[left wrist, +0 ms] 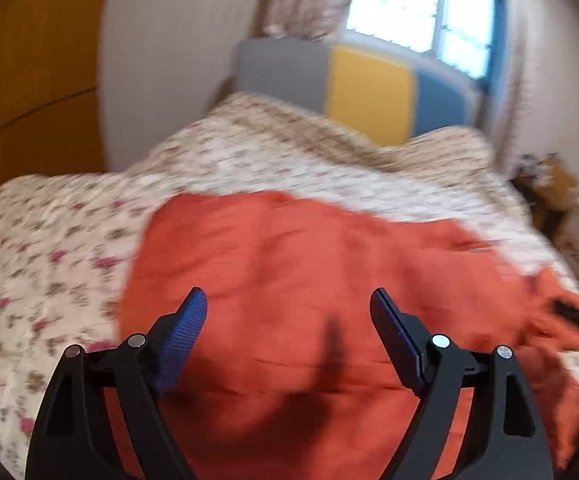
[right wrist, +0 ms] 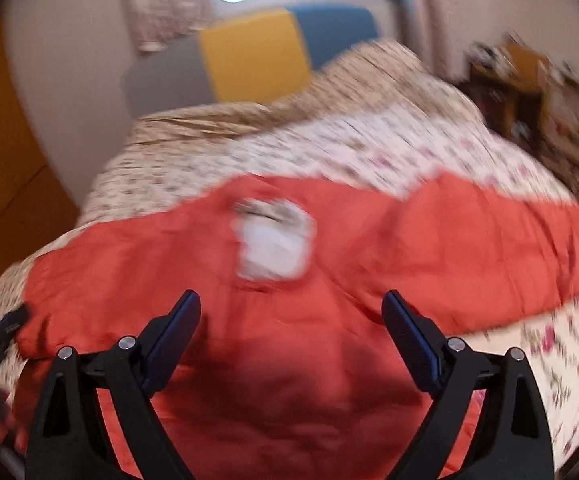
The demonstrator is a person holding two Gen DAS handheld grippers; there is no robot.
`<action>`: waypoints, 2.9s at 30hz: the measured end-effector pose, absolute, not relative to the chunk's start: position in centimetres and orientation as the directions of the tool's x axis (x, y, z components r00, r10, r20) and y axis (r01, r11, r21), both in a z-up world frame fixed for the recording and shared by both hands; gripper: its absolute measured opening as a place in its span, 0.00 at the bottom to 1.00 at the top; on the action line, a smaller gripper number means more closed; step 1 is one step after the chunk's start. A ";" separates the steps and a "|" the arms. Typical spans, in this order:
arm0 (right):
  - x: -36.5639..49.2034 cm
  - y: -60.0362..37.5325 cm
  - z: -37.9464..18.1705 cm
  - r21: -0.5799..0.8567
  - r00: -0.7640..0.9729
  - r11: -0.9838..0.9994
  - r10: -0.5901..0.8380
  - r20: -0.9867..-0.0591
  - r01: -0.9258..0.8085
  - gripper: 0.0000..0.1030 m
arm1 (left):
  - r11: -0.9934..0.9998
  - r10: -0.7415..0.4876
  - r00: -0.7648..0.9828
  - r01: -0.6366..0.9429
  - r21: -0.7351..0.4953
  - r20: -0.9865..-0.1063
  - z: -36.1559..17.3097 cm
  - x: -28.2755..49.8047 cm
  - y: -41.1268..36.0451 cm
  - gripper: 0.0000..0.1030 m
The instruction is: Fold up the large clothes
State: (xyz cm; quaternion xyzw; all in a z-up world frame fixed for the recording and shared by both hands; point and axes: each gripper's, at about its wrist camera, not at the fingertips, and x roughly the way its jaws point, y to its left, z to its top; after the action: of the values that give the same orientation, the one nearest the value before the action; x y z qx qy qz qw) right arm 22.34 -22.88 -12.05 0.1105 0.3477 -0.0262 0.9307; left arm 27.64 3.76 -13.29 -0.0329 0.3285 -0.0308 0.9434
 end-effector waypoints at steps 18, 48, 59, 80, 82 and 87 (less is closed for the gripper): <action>29.9 -21.3 -19.4 0.150 0.620 0.979 0.033 -0.784 0.137 0.80 | 0.975 0.003 0.666 -0.166 -0.145 -0.746 -19.1 30.1 8.7 0.97; 8.4 -56.2 -17.8 0.540 0.660 0.417 -0.231 -0.715 0.731 0.78 | 0.992 0.075 0.677 -0.125 -0.013 -0.732 -18.6 26.0 6.2 0.97; 7.5 -61.1 -18.8 0.639 0.689 0.260 -0.298 -0.660 0.724 0.60 | 0.992 0.069 0.662 -0.126 -0.021 -0.746 -19.0 26.2 6.4 0.97; 13.0 -45.4 -9.7 0.321 0.829 0.807 -0.329 -0.452 0.496 0.06 | 0.991 0.067 0.662 -0.129 -0.026 -0.746 -19.2 26.0 6.2 0.97; 14.0 -42.9 -9.5 0.287 0.843 0.843 -0.305 -0.444 0.456 0.06 | 0.991 0.066 0.662 -0.129 -0.027 -0.746 -19.2 26.0 6.1 0.97; 15.5 -36.3 -8.7 0.170 0.886 0.929 -0.241 -0.395 0.328 0.06 | 0.991 0.061 0.662 -0.128 -0.032 -0.747 -19.3 26.1 6.1 0.97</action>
State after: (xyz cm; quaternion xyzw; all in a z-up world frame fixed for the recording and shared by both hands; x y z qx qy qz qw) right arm 15.53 -36.27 -8.72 0.1168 0.1870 -0.1476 0.9642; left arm 26.10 6.14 -19.33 -0.0411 0.4076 0.0520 0.9107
